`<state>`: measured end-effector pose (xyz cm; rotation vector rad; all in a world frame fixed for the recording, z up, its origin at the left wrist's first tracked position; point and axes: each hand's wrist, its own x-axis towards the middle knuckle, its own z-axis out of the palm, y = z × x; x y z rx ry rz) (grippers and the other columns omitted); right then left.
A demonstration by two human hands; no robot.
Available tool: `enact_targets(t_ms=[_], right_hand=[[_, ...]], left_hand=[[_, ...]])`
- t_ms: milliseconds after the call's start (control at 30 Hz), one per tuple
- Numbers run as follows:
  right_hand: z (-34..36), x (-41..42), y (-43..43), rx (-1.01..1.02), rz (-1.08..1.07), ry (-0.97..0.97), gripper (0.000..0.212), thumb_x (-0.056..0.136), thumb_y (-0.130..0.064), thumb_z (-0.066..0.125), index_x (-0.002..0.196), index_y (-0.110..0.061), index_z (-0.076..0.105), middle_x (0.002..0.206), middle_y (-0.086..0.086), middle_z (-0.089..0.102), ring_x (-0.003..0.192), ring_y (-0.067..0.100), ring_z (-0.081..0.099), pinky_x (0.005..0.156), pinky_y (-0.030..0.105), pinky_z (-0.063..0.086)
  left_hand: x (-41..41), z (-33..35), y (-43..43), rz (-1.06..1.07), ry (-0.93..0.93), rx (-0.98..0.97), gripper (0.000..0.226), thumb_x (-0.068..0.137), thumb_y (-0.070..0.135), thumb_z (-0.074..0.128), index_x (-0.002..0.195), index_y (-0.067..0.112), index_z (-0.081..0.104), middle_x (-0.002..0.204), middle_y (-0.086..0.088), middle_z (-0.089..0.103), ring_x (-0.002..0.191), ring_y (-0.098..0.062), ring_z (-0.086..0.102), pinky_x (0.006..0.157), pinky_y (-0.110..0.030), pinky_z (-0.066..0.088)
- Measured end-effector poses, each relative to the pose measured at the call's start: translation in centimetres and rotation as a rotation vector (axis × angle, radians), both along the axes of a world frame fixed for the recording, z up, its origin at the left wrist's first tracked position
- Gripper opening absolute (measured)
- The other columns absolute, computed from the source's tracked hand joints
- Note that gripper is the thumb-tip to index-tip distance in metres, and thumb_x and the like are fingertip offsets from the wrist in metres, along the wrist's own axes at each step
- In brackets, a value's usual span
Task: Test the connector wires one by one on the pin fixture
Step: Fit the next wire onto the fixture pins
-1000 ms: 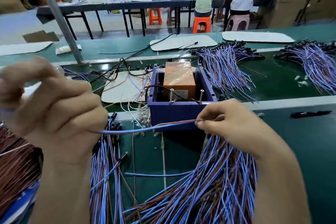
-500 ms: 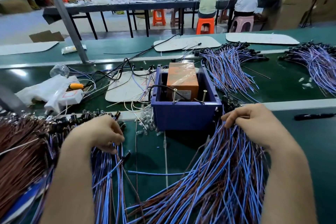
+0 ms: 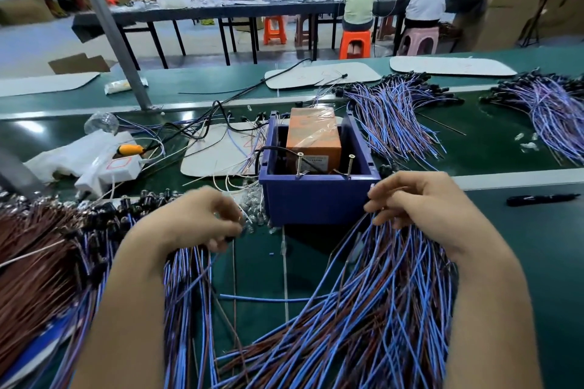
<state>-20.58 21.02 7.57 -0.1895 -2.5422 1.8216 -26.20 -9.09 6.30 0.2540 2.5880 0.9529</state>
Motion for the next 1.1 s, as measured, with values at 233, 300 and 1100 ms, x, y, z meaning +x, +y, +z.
enact_targets(t_ms=[233,300,1100], right_hand=[[2.5,0.3,-6.3,-0.511,0.255,-0.192,0.054,0.101,-0.047,0.029,0.11,-0.005,0.061,0.076,0.022,0.072,0.053,0.027,0.068,0.045,0.026,0.052],[2.7,0.4,-7.4,-0.628,0.281,-0.152,0.052,0.099,-0.044,0.036,0.109,0.001,0.062,0.069,0.015,0.071,0.05,0.023,0.067,0.045,0.027,0.053],[3.1,1.4,-8.4,-0.384,0.069,0.267,0.012,0.092,-0.01,0.06,0.087,-0.017,0.069,0.066,0.002,0.073,0.038,0.005,0.036,0.039,0.012,0.032]], left_hand=[[4.0,4.7,5.0,-0.195,0.334,0.957,0.011,0.083,0.003,0.059,0.093,0.002,0.055,0.094,-0.002,0.066,0.082,-0.022,0.07,0.079,-0.027,0.055],[4.8,4.9,5.9,-0.354,0.283,0.937,0.007,0.084,0.004,0.058,0.091,0.002,0.056,0.096,-0.005,0.063,0.086,-0.019,0.066,0.08,-0.027,0.054],[3.4,4.2,6.4,0.059,0.017,0.996,0.025,0.085,0.02,0.055,0.106,0.009,0.064,0.095,-0.007,0.073,0.078,-0.019,0.069,0.068,-0.025,0.055]])
